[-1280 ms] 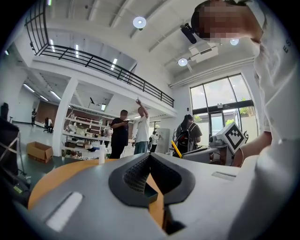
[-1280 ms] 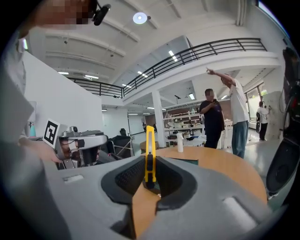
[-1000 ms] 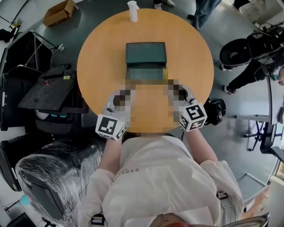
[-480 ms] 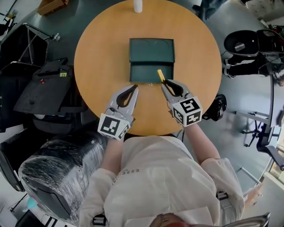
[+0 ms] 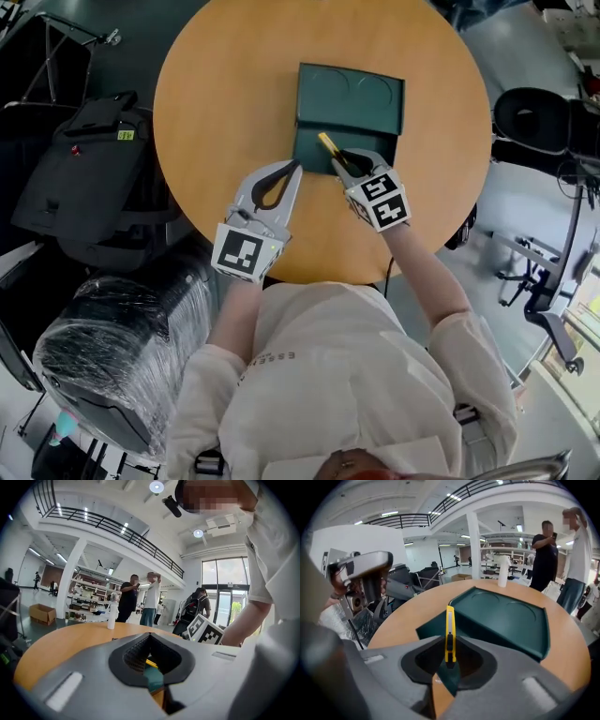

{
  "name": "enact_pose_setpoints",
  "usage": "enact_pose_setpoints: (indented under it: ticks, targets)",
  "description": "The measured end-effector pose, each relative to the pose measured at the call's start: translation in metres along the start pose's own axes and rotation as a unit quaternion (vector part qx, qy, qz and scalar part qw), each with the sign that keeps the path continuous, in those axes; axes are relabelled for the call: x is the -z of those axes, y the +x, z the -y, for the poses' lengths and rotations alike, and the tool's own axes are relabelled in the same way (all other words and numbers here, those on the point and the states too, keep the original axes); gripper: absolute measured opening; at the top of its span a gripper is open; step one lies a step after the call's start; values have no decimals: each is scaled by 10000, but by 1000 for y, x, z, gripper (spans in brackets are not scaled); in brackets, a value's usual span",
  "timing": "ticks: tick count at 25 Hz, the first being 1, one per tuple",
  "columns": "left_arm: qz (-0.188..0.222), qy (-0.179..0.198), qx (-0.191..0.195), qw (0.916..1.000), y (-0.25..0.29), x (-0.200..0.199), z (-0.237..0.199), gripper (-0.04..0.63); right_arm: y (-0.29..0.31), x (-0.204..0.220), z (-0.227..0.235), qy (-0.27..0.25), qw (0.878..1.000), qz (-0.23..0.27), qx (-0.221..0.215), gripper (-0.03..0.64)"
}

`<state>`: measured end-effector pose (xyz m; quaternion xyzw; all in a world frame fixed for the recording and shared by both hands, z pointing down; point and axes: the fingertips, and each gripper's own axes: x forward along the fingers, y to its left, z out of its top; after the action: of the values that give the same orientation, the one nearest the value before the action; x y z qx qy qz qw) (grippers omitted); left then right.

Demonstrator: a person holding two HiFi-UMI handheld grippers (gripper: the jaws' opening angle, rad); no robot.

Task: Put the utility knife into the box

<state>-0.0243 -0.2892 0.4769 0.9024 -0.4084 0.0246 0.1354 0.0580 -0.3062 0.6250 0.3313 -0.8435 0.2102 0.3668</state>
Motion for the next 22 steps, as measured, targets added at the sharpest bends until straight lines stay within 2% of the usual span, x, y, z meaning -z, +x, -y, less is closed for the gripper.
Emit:
enact_pose_setpoints:
  ticks: [7, 11, 19, 20, 22]
  targets:
    - [-102, -185, -3, 9998, 9, 20, -16, 15, 44, 30, 14, 125, 9956, -896, -242, 60]
    - [-136, -304, 81, 9994, 16, 28, -14, 15, 54, 39, 18, -14, 9919, -1261, -161, 60]
    - [-276, -389, 114, 9988, 19, 30, -13, 16, 54, 40, 19, -97, 9899, -1410, -107, 70]
    - [-277, -386, 114, 9988, 19, 28, -13, 15, 52, 39, 19, -76, 9902, -1391, -114, 94]
    - [-259, -340, 101, 9990, 17, 21, -12, 15, 42, 28, 20, 28, 9928, -1196, -65, 97]
